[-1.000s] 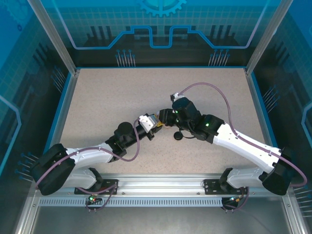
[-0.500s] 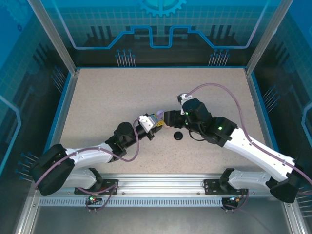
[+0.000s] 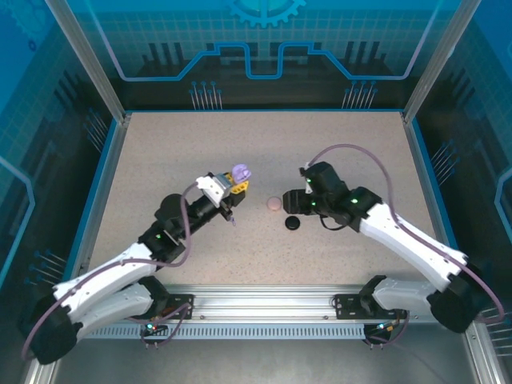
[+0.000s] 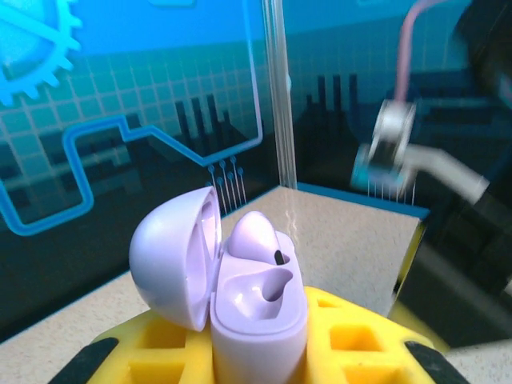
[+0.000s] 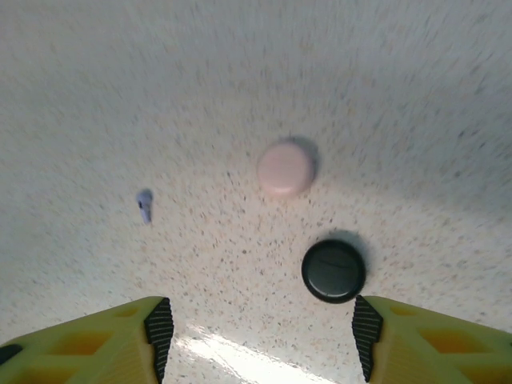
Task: Insert the wireless bluetooth earbuds into the charging case
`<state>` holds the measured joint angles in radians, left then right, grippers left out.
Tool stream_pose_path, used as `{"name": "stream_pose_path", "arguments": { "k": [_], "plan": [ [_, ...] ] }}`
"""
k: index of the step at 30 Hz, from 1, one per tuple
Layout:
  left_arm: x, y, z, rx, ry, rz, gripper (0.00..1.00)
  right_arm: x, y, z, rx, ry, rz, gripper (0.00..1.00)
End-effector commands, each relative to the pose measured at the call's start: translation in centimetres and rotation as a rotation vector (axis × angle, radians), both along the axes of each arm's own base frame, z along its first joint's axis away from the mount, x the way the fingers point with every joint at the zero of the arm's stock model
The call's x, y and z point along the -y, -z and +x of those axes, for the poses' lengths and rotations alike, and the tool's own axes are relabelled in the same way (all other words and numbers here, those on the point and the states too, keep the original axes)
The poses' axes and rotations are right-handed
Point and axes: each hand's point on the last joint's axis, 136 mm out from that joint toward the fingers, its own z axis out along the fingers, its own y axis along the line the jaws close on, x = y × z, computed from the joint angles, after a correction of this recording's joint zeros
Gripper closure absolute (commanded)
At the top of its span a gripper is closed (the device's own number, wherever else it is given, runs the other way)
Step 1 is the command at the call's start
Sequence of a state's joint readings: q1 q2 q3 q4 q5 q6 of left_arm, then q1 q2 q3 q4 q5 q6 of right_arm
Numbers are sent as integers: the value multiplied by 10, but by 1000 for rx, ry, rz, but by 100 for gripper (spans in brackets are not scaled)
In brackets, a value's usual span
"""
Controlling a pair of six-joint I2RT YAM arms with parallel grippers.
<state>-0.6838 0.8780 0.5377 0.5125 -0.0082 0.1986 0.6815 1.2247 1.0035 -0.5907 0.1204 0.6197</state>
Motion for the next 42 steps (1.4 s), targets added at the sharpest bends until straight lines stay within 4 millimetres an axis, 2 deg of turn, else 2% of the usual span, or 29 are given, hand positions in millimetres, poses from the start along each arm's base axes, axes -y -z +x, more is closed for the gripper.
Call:
{"name": "stream_pose_path", "arguments": {
  "k": [1, 7, 13, 18, 27, 31, 33, 35, 42],
  "plan": [
    [-17, -17, -11, -33, -22, 2, 100, -39, 18, -2, -83, -88, 27, 38],
    [-39, -43, -37, 2, -32, -15, 100, -108, 53, 8, -173, -221, -37, 40],
    [-59, -55, -55, 19, -55, -29, 100, -149, 87, 16, -254, -311, -130, 45],
    [-70, -65, -67, 40, -61, -53, 100, -169, 110, 16, -299, -369, -228, 48],
    [-77, -72, -75, 40, -63, -62, 100, -189, 140, 16, -320, -417, -360, 51],
    [-77, -70, -75, 38, -63, -62, 100, -190, 146, 19, -314, -417, -405, 52],
    [-77, -70, -75, 36, -62, -65, 100, -192, 143, 21, -304, -420, -412, 54],
    [-77, -70, -74, 37, -63, -66, 100, -191, 155, 22, -318, -424, -441, 55],
    [-76, -68, -74, 32, -64, -65, 100, -192, 164, 23, -323, -435, -482, 58]
  ]
}}
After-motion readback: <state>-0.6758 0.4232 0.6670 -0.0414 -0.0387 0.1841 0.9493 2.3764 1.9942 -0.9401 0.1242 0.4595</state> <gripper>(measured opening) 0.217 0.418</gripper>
